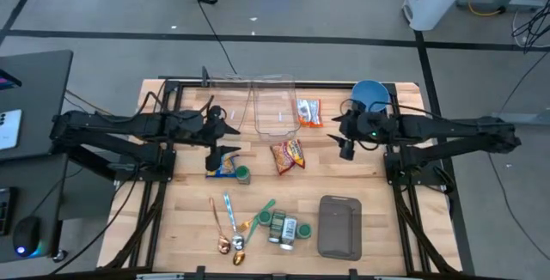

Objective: Pick & Place Food Item
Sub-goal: Put the orange noodle pack into the left transparent bin

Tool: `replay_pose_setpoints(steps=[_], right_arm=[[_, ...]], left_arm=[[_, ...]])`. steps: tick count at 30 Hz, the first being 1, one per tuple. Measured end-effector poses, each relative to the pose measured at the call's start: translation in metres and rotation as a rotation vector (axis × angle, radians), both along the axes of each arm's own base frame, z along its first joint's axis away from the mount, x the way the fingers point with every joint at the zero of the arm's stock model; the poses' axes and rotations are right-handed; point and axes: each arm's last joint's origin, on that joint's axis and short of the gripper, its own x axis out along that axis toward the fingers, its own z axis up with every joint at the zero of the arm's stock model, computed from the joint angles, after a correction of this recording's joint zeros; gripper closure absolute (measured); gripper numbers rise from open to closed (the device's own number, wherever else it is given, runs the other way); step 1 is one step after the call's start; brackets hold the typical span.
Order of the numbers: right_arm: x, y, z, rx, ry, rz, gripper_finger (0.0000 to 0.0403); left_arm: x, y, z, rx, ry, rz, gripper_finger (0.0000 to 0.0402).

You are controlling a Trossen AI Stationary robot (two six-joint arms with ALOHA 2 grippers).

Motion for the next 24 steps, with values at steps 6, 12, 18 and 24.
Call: replay_pose_setpoints(steps=[6,12,18,24], right_arm=[[0.016,-0.016,-0.012,0.013,0.040,-0.031,0.0153],[0.023,-0.032,-0.016,0.144,-0.004,0.019,0.0153],[0.025,-0.047,-0.021,0.279,-0.023,0.074,0.0153],[0.029,-0.061,-0.035,0.301,0.037,0.042,0.0153]], left_arm=[[0.004,0.000,-0.004,0.023,0.020,-0.013,0.0151],[0.008,-0.001,0.000,0.011,-0.027,-0.029,0.0151],[0.010,-0.001,-0.001,0.001,-0.034,-0.032,0.0151],[0.010,-0.001,0.000,0.000,-0.041,-0.035,0.0151]])
